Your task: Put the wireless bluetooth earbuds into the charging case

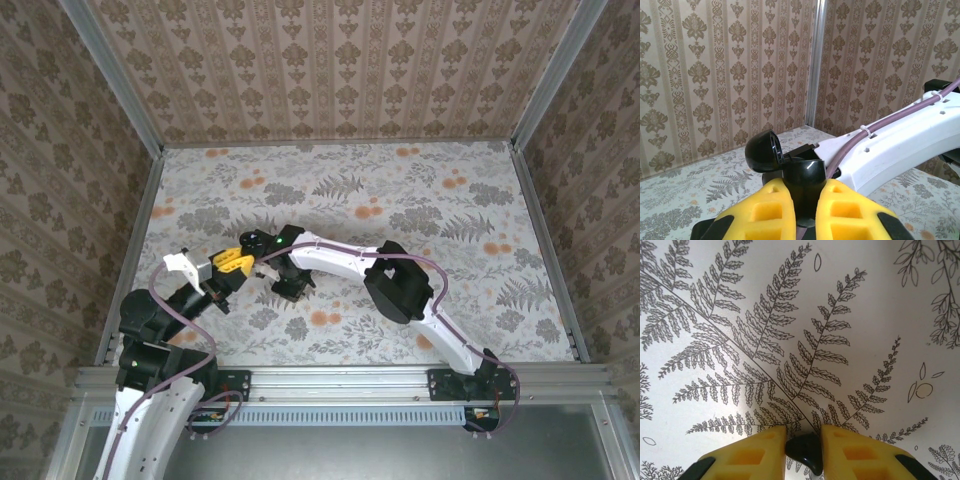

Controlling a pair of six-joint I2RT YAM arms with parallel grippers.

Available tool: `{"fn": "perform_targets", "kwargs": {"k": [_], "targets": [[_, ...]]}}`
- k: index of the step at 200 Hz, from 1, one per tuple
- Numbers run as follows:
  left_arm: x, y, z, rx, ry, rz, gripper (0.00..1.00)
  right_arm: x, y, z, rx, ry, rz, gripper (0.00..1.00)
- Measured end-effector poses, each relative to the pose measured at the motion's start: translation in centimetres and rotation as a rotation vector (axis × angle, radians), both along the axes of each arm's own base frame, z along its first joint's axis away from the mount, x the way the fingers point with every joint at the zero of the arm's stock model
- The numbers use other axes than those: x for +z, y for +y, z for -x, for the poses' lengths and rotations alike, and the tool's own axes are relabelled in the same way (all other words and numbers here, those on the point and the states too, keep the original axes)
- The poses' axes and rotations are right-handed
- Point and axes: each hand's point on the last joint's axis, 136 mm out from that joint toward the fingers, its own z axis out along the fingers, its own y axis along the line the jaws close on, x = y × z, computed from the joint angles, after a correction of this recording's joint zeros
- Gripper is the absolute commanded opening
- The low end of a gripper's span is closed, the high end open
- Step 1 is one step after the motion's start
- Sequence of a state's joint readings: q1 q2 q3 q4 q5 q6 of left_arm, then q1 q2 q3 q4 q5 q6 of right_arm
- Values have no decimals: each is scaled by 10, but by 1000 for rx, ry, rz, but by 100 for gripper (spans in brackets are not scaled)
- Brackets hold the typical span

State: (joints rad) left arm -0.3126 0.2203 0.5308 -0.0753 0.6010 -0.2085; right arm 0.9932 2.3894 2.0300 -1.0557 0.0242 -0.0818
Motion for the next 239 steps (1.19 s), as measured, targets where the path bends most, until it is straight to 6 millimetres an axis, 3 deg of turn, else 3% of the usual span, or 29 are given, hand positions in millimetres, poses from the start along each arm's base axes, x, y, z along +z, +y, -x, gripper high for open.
{"fn": "perform_targets", "kwargs": {"k": [49,74,95,123,154,199,239], "targets": [[2,0,0,-1,-4,8,0,1,-7,-1,-41,-10,5,19],[5,-1,-2,-5,-6,25,0,4,-27,-5,-126,3,-12,18],[3,-4,-8,-14,3,45,0,20,-47,-17,-239,8,-80,16],[-8,-9,-20,-29,36,79,0,59,-73,-39,-405,-30,-238,16],[-13,-20,-25,-75,41,98,0,117,-98,-54,-528,-117,-438,17],[-7,-41,-16,-165,-19,128,0,202,-107,-46,-552,-253,-698,17],[-10,-66,-21,-236,-25,141,0,263,-122,-30,-572,-341,-894,17]]}}
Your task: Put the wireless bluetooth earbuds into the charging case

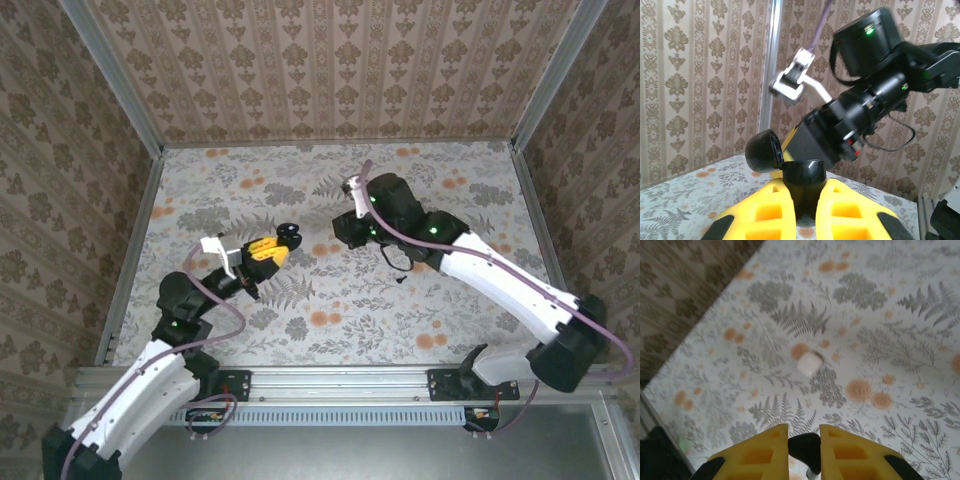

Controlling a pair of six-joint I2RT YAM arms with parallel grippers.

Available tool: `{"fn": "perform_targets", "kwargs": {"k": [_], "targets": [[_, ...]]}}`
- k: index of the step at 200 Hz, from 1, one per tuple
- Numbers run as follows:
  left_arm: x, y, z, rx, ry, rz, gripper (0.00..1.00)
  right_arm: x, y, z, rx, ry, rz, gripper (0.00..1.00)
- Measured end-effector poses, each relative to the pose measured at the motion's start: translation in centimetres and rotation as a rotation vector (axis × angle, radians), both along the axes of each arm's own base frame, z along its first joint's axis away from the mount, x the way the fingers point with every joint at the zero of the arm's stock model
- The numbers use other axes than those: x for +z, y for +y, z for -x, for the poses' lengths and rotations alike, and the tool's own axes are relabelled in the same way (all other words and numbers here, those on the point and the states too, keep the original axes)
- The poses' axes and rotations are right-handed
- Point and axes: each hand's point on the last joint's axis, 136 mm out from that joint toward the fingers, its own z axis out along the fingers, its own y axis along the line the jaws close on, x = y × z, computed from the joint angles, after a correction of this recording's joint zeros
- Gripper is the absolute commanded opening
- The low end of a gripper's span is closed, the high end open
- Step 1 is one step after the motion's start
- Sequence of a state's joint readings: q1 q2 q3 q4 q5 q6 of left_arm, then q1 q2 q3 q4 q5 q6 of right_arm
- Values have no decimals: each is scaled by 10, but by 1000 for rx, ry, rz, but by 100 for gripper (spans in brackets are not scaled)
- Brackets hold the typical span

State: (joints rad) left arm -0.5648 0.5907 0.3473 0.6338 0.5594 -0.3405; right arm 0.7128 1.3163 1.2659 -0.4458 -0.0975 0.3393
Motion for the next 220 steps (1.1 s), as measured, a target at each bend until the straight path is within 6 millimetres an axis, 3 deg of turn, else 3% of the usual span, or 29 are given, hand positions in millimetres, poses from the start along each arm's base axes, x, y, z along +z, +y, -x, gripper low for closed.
{"fn": "perform_targets", "kwargs": {"k": [64,100,154,220], "targets": [[0,-26,-21,-52,-14,61,0,75,-26,29,-35,-150,-226,17],[-1,-40,-23,-126,-9,78,0,109,-27,44,11,-203,-332,18],[23,-51,-10,-214,-89,106,0,112,-10,54,115,-180,-375,17],[18,-57,-8,-245,-80,94,0,116,13,59,199,-167,-396,17]]}}
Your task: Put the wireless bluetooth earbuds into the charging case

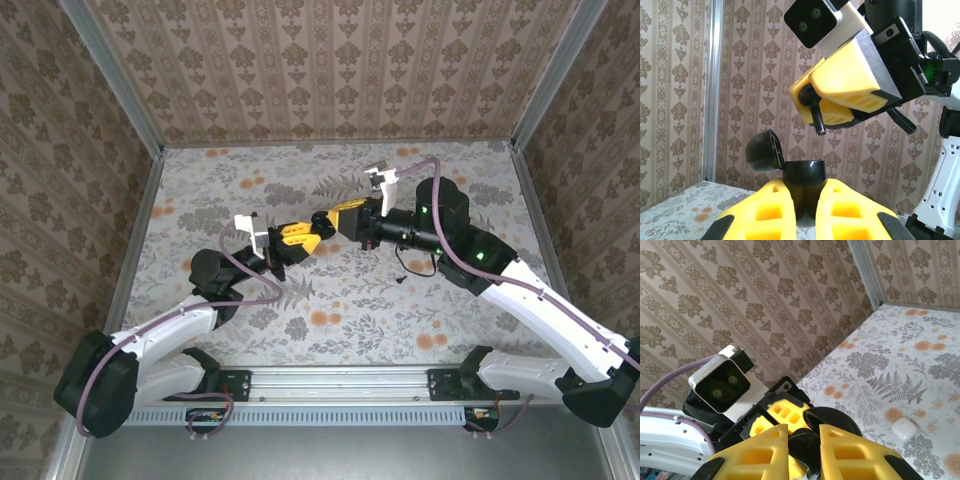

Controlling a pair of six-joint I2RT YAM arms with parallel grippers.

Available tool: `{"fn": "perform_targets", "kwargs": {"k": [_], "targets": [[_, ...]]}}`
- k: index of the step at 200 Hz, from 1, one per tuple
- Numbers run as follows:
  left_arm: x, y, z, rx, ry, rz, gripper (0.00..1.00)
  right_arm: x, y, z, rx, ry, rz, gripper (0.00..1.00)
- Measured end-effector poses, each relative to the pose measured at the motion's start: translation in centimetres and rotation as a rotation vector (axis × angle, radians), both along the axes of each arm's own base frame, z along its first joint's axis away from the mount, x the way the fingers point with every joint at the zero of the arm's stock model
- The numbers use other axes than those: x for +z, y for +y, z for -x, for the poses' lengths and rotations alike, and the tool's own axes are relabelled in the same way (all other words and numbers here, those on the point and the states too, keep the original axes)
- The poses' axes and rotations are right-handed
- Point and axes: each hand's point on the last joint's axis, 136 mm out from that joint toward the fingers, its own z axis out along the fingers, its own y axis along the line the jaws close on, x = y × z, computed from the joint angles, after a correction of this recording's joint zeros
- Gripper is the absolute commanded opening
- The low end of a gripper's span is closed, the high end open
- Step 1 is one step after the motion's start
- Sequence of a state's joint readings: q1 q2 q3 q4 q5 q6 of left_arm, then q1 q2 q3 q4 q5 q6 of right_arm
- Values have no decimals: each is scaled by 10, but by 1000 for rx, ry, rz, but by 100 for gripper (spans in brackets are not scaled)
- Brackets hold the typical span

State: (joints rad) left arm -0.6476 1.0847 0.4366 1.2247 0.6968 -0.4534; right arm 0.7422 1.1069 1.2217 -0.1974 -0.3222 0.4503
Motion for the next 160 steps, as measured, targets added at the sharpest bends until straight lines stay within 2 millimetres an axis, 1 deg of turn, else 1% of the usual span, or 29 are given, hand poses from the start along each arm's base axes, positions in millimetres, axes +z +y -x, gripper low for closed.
{"fn": "perform_targets", "kwargs": {"k": [43,113,160], "targets": [[5,-1,0,-1,-10,8,0,-1,7,0,18,1,2,17],[5,-9,-1,-28,-7,-3,0,-8,11,-4,19,8,18,16],[4,-10,-2,-28,-5,-5,0,-11,12,-6,20,-8,36,16]]}}
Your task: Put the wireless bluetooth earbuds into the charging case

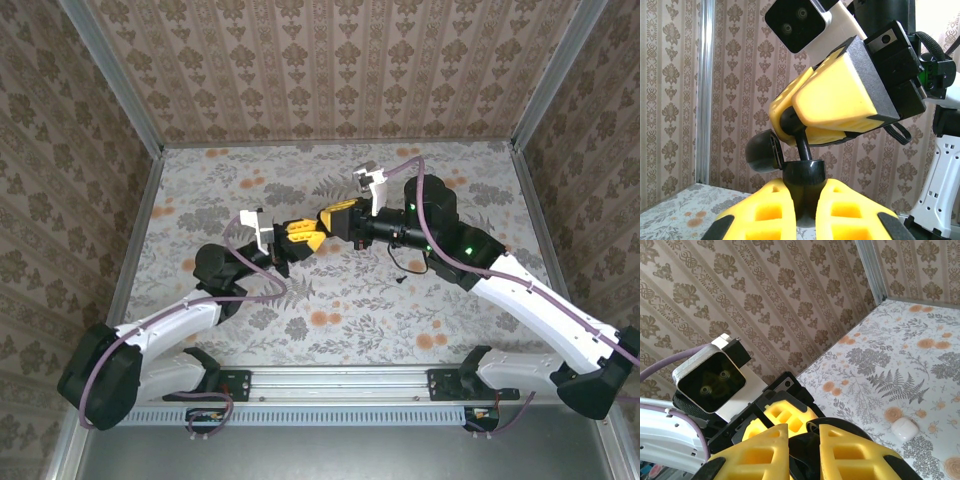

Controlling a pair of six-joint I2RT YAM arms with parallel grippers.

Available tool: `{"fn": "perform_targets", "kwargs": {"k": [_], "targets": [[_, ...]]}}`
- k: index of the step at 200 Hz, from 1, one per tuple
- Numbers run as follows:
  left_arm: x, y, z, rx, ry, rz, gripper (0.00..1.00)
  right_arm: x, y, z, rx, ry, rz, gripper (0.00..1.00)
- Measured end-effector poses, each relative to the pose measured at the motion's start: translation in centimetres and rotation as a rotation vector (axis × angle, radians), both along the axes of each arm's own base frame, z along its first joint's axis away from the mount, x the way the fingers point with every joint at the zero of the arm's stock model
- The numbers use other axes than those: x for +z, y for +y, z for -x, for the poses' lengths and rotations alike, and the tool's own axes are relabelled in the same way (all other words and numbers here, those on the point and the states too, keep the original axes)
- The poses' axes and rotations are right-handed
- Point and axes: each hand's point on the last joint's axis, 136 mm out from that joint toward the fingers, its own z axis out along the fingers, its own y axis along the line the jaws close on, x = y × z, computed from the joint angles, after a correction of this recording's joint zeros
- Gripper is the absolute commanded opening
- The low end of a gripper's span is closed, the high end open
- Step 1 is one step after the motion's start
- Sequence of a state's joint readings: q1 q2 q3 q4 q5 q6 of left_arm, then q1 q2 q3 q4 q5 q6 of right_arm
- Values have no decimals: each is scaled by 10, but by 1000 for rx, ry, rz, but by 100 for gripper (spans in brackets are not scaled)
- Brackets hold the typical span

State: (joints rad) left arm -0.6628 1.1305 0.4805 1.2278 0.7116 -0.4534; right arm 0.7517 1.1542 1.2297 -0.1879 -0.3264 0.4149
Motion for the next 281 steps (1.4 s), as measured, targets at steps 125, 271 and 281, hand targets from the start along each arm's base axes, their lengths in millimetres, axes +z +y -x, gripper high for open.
{"fn": "perform_targets", "kwargs": {"k": [125,271,281], "targets": [[-2,-1,0,-3,9,-6,0,-6,-1,3,26,-47,52,16],[-4,-2,-3,9,25,-12,0,-13,3,7,-7,-25,17,51],[-3,-1,-4,13,23,-7,0,-11,0,6,-25,-18,19,54]]}}
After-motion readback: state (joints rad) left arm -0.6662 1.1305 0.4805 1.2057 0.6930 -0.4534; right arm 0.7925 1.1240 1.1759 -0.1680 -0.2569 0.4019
